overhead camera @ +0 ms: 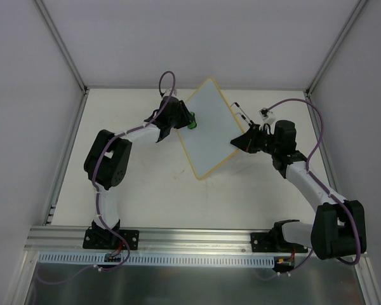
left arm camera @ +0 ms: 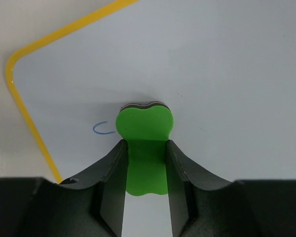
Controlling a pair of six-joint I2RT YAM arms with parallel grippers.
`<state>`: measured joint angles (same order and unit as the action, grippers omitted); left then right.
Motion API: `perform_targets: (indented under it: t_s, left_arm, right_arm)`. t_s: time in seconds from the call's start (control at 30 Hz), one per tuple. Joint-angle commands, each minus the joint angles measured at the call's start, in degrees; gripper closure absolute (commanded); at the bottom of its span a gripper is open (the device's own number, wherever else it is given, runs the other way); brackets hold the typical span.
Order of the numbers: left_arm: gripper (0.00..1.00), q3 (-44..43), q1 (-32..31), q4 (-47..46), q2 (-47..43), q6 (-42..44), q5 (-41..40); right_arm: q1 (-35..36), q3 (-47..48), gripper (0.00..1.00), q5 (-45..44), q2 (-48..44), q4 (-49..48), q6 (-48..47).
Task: Erase the whiteboard
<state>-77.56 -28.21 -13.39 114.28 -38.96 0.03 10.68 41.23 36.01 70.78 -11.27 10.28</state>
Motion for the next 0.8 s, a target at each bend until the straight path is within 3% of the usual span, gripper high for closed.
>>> perform_targets:
  t_s: [0.0,0.3,0.77]
  left_arm:
    - [1.00,4.6,0.9,1.3,0.7,-5.2,6.3]
    - [1.00,10.4,4.7,0.9,1.1,-5.7,5.2]
    - [1.00,-1.4,6.2,1.3,3.1,-2.6,7.7]
  right_arm:
    - [3.0,0.6,1.00,9.5,1.0,0.5,-11.2]
    - [3.0,-0.2,1.00,9.2,1.4,0.5,-11.3]
    - [3.0,0.2,1.00,9.8,1.2,0.6,-10.9]
